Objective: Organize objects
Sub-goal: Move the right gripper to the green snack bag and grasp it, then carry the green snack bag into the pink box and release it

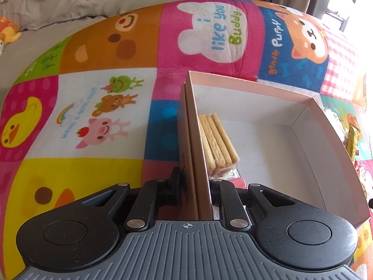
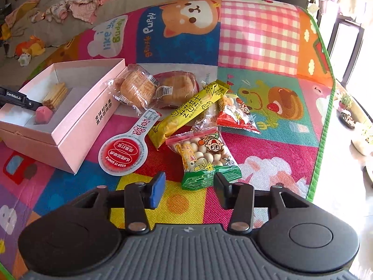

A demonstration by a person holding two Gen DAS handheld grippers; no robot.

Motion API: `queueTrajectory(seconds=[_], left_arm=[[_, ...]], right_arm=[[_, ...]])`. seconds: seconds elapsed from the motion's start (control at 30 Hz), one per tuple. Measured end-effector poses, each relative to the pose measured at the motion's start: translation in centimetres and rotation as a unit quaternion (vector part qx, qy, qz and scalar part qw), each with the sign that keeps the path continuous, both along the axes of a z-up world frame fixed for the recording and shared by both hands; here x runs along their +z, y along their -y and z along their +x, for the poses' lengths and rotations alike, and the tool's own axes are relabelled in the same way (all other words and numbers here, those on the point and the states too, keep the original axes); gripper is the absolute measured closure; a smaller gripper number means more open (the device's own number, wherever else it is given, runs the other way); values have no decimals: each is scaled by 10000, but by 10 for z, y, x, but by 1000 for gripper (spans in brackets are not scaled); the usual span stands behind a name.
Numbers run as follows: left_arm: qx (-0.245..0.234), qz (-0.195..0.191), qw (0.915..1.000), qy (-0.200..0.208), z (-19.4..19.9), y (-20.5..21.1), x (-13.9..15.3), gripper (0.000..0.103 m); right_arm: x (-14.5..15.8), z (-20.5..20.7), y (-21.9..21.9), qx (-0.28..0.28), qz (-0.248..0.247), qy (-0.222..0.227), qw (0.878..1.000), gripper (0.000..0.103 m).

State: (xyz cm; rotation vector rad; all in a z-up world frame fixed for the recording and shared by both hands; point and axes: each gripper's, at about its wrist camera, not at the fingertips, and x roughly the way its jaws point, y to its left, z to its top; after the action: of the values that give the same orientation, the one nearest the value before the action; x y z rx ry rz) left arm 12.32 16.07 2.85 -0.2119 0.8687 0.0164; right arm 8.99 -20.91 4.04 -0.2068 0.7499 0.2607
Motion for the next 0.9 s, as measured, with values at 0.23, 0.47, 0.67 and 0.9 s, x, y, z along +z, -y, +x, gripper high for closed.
queueTrajectory(seconds=[0.23, 0.47, 0.67, 0.9], left_arm=[[9, 24, 10000, -84, -3, 2, 2, 85], [25, 45, 9999, -111, -5, 3, 2, 85], [40, -9, 10000, -71, -7, 2, 1, 85], [84, -61, 9999, -59, -7, 1, 0, 85]], right_arm=[[-23, 56, 5, -78, 36, -261, 9996, 27], [-22, 46, -4, 3, 142, -354, 9993, 46], [-5, -10, -8, 143, 290, -455, 9984, 47], [24, -69, -47, 783, 857, -767, 9903, 47]])
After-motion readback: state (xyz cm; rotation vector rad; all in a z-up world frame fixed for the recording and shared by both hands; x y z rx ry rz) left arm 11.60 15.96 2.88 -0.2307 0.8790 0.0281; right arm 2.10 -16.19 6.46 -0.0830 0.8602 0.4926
